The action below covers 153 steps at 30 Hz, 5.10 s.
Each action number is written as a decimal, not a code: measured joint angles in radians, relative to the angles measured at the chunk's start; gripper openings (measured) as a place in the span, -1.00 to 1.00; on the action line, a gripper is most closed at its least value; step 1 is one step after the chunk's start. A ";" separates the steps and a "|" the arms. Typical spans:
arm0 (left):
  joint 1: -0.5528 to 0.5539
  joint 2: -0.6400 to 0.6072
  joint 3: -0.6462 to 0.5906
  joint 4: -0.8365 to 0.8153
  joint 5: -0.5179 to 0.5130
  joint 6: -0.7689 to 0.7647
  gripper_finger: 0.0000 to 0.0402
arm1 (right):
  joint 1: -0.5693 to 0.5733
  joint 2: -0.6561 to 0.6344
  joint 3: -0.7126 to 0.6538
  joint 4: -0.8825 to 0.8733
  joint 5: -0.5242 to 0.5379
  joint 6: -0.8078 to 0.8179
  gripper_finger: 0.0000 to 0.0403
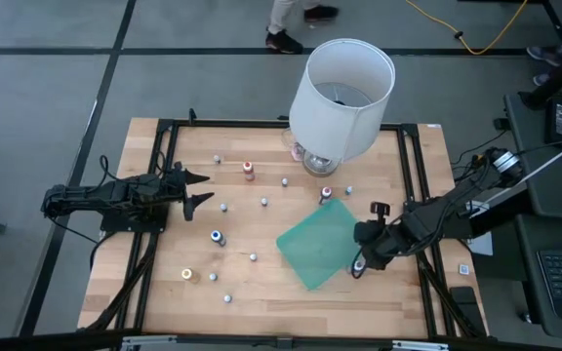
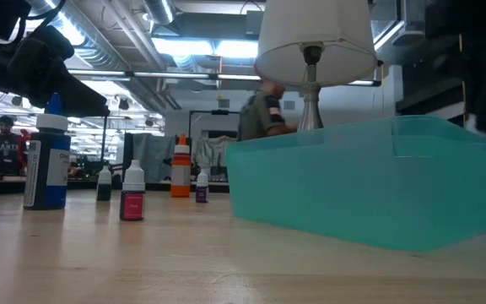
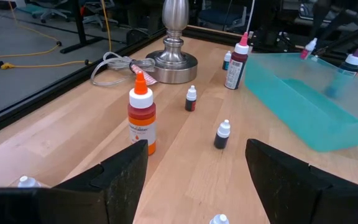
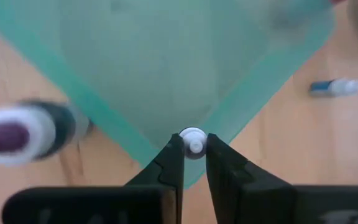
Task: Pick & Place food coloring
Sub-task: Put the small pink food coloring bottle into the green bin, then put the small blue food coloring bottle into the green bin
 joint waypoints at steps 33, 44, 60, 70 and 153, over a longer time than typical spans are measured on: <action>0.000 0.000 0.000 -0.001 0.000 0.000 0.32 | -0.048 -0.026 -0.253 0.385 -0.058 -0.156 -0.59; 0.000 0.000 0.000 -0.001 0.000 0.000 0.33 | -0.048 -0.026 -0.253 0.368 -0.059 -0.158 -0.57; 0.000 0.000 0.000 -0.001 0.000 0.000 0.32 | -0.048 -0.184 -0.252 0.318 -0.034 -0.138 -0.56; 0.000 0.000 0.000 -0.001 0.000 0.000 0.32 | -0.057 -0.390 -0.252 0.205 0.087 -0.023 -0.26; 0.000 0.000 0.000 0.000 0.000 0.000 0.33 | -0.728 -0.132 -0.500 0.765 0.072 -0.131 -0.36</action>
